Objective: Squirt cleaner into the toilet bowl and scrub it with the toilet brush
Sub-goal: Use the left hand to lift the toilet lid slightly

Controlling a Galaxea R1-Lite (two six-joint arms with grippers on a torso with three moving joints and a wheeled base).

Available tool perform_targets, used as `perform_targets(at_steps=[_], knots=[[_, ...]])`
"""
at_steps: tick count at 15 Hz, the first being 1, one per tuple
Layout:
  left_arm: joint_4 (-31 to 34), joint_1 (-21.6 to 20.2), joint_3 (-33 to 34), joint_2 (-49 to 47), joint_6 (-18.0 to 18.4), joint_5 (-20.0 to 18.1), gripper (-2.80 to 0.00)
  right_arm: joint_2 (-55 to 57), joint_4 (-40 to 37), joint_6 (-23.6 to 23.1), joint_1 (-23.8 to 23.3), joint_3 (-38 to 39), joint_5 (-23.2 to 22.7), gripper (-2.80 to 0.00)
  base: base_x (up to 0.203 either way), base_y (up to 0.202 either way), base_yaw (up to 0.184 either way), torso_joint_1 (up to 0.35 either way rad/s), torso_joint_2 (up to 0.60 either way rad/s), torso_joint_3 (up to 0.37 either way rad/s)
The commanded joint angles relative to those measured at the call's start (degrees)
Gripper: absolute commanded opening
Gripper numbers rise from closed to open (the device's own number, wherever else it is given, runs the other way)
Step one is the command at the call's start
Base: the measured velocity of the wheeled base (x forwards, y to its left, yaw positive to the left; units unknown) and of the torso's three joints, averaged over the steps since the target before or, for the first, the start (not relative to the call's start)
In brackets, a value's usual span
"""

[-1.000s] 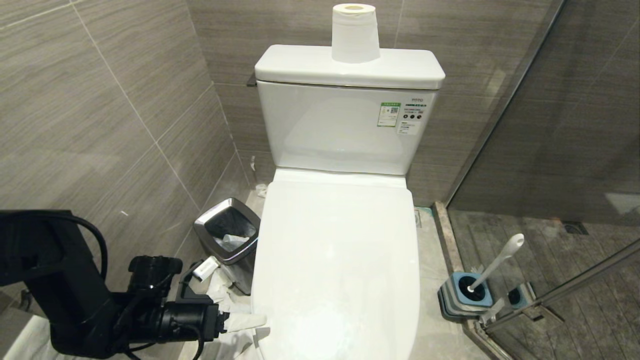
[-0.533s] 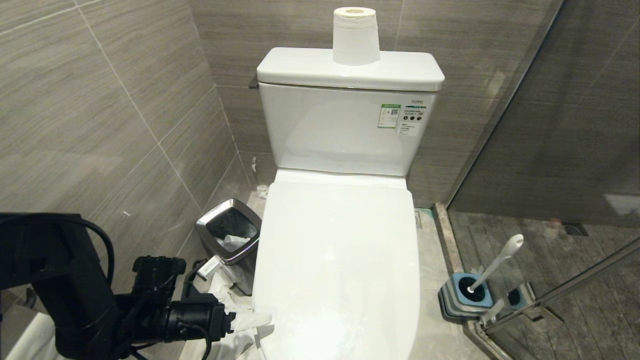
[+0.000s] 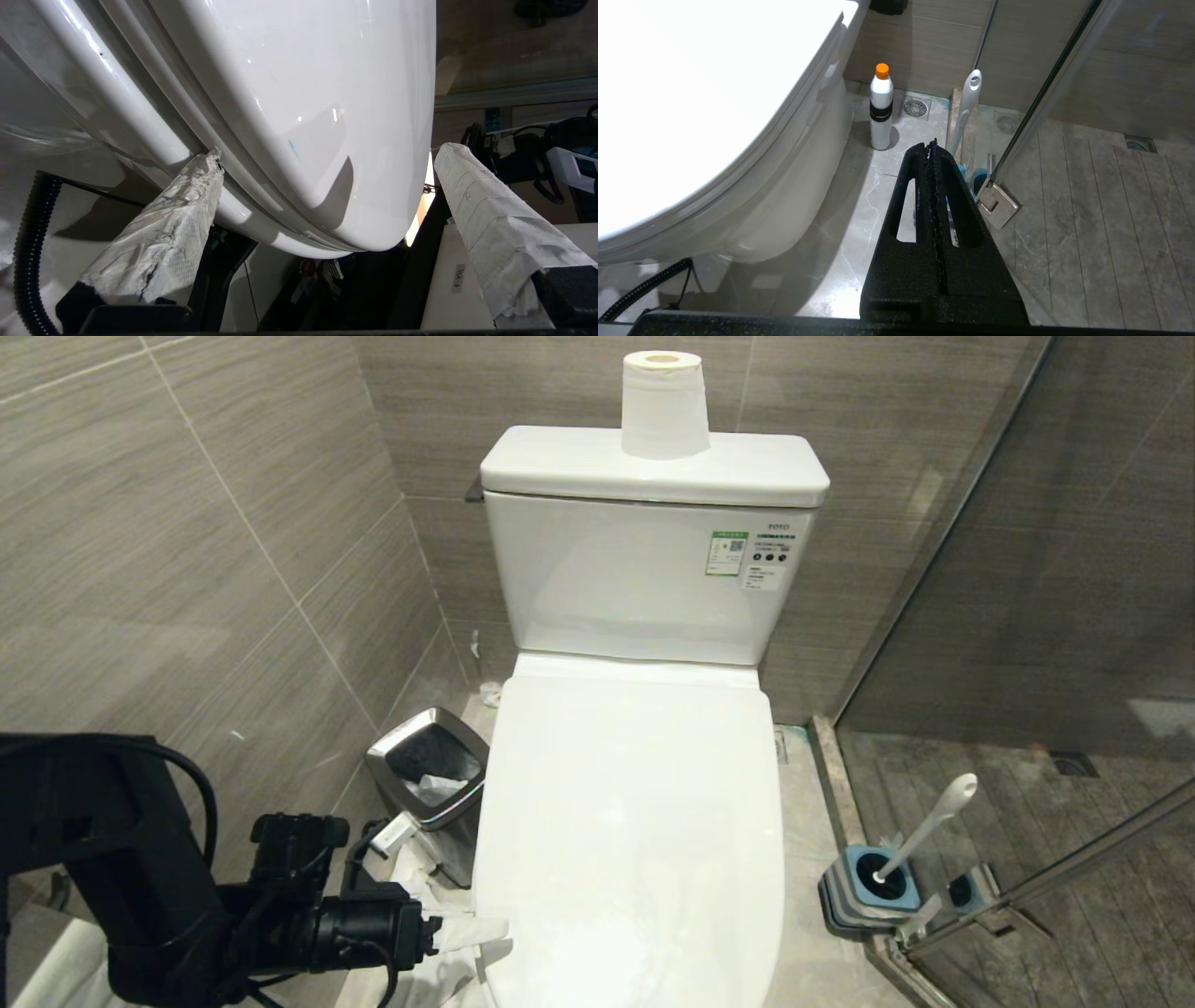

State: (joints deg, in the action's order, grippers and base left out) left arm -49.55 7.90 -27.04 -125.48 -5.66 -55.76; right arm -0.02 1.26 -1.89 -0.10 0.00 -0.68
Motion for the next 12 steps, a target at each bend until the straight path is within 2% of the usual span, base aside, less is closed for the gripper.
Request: perform_targets(at_steps=[1, 6, 8, 11, 12], knots=[[-0.28, -0.08, -0.21, -0.81, -0.05, -0.47, 0.00, -0.06, 0.06, -0.04, 0.01, 0.70, -0.02, -2.80, 0.000, 0.000, 0.000, 0.000, 0.00, 0.000], [-0.28, -0.90, -0.12, 1.45, -0.20, -2.02, 0.00, -0.06, 0.06, 0.04, 0.01, 0.70, -0.02, -2.80, 0.000, 0.000, 0.000, 0.000, 0.00, 0.000], [-0.28, -0.88, -0.19, 2.75, -2.65, -2.14, 0.00, -0.06, -0.01, -0.04, 0.01, 0.70, -0.02, -2.80, 0.000, 0.000, 0.000, 0.000, 0.00, 0.000], [-0.28, -1.22, -0.09, 6.02, -7.63, -8.74, 0.00, -0.06, 0.06, -0.02, 0.01, 0.70, -0.02, -2.80, 0.000, 0.000, 0.000, 0.000, 0.00, 0.000], [-0.27, -1.28, -0.01, 7.38, -10.70, -9.87, 0.00, -0.06, 0.06, 0.04, 0.01, 0.70, -0.02, -2.80, 0.000, 0.000, 0.000, 0.000, 0.00, 0.000]])
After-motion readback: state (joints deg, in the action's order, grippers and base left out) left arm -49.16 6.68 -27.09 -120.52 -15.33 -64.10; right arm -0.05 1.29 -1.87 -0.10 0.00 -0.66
